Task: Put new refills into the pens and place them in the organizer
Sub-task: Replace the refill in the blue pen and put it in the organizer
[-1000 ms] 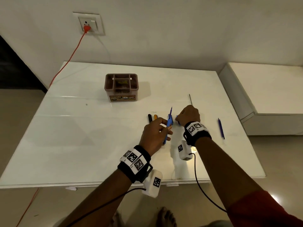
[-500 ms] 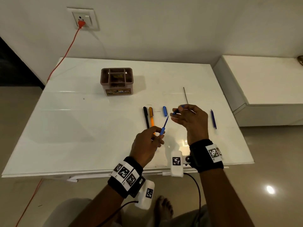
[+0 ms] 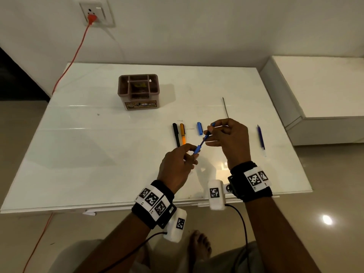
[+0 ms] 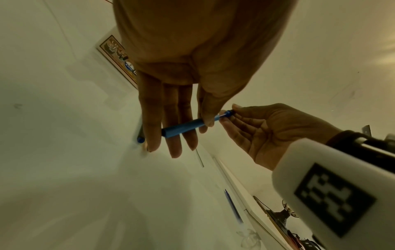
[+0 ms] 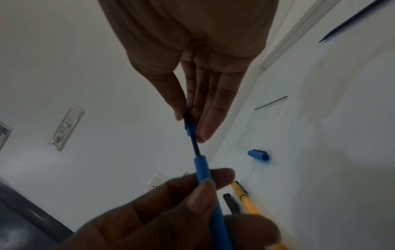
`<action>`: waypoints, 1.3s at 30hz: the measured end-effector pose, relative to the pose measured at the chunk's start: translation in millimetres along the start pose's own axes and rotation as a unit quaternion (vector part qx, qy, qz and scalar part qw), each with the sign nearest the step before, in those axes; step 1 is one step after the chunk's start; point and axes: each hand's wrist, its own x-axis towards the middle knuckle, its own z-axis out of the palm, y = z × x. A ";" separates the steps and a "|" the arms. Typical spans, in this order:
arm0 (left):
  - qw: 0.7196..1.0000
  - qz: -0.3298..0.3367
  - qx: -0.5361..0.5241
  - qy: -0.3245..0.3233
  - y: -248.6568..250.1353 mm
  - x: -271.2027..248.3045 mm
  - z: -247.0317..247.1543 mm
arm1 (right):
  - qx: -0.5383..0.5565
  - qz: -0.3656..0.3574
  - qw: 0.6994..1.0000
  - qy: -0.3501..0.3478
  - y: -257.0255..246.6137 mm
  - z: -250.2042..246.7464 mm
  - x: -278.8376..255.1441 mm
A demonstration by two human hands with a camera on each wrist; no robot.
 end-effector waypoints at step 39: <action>0.997 0.064 0.045 -0.003 -4.9 19.2 -13.5 | -0.308 -0.088 0.946 -0.047 17.5 4.0 16.3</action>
